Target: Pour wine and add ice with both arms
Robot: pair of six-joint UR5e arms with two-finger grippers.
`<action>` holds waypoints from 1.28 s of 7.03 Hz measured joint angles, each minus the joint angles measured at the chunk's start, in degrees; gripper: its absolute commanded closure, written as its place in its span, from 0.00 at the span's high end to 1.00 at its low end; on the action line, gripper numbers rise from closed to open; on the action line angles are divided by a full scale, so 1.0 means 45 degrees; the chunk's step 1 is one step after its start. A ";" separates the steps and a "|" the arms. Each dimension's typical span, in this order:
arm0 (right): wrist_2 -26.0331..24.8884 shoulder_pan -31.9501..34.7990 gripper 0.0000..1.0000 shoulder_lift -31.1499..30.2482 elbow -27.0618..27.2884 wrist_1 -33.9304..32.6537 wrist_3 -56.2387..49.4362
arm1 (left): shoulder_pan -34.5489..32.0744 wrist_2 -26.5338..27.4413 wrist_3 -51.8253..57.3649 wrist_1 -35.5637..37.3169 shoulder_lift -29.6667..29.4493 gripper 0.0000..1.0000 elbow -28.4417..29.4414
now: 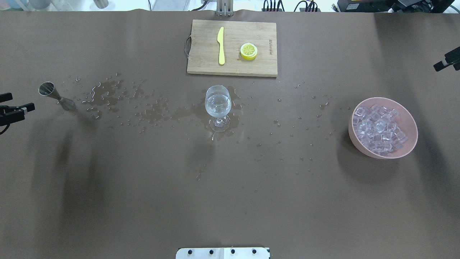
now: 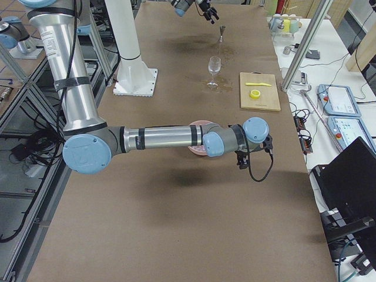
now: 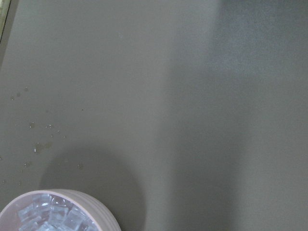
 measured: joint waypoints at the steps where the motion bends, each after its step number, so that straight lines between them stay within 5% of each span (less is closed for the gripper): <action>1: -0.0162 -0.0028 1.00 0.0003 0.0203 0.0008 0.0348 | -0.1203 -0.1679 0.0023 0.1045 0.0032 0.99 -0.0025; 3: -0.0815 -0.0256 1.00 -0.0159 0.1226 0.0014 0.0885 | -0.5307 -0.6858 0.2160 0.5641 -0.0549 0.99 0.0034; 6: -0.2684 -0.2082 1.00 -0.1147 0.3921 0.0011 0.4037 | -0.6754 -0.6667 0.5163 1.0840 -0.1582 0.99 0.0414; 9: -0.4119 -0.4458 0.89 -0.1688 0.5636 -0.0047 0.6736 | -0.6795 -0.6586 0.5342 1.1865 -0.1873 0.99 0.0294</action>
